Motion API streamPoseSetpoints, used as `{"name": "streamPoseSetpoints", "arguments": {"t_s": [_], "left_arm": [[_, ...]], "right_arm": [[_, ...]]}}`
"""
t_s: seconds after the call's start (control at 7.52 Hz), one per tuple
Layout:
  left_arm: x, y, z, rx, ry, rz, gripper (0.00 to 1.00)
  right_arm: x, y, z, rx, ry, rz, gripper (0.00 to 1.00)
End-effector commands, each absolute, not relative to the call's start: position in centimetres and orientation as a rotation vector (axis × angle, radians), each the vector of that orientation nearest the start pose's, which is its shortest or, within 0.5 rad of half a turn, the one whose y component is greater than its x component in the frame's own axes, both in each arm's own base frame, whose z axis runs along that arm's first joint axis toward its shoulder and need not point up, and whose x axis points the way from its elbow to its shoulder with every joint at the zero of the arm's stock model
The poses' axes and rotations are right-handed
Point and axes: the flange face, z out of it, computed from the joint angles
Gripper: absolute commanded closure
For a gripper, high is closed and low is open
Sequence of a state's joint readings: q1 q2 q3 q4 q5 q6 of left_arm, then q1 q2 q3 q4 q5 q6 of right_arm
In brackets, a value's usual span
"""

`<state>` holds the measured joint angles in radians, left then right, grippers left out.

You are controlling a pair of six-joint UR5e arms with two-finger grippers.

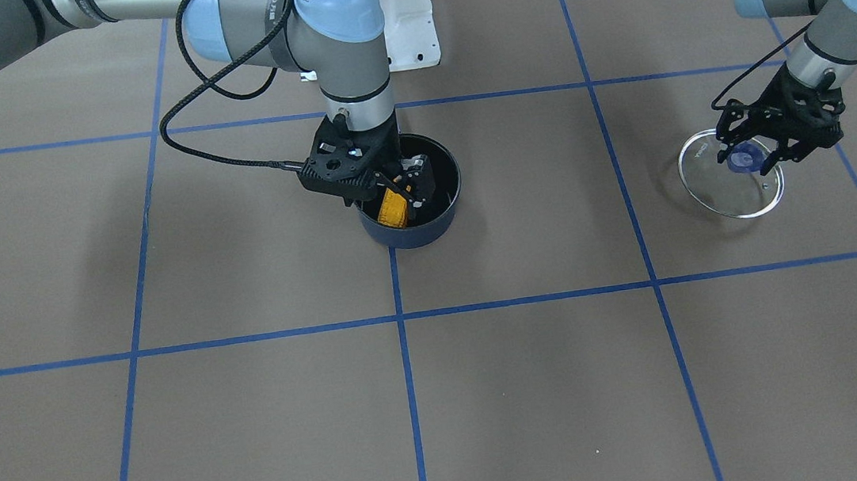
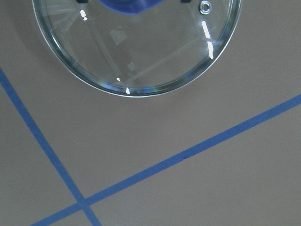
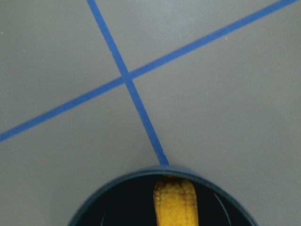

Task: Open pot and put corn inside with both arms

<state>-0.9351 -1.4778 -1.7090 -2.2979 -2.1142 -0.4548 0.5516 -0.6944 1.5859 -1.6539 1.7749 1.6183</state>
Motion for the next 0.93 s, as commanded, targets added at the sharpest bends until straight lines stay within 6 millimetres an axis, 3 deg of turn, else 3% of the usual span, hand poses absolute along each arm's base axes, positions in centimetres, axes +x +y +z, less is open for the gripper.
{"name": "streamPoseSetpoints", "arguments": {"t_s": [0.0,0.8], "left_arm": [[22.6,-44.4,56.2,0.374,0.834,0.377,0.40],[23.4,-45.2,58.7,0.391,0.847,0.379,0.39]], "right_arm": [[-53.7,-47.9,12.2,0.014,-0.849,0.482,0.00],[-53.5,-48.0,12.0,0.006,-0.855,0.480,0.00]]}}
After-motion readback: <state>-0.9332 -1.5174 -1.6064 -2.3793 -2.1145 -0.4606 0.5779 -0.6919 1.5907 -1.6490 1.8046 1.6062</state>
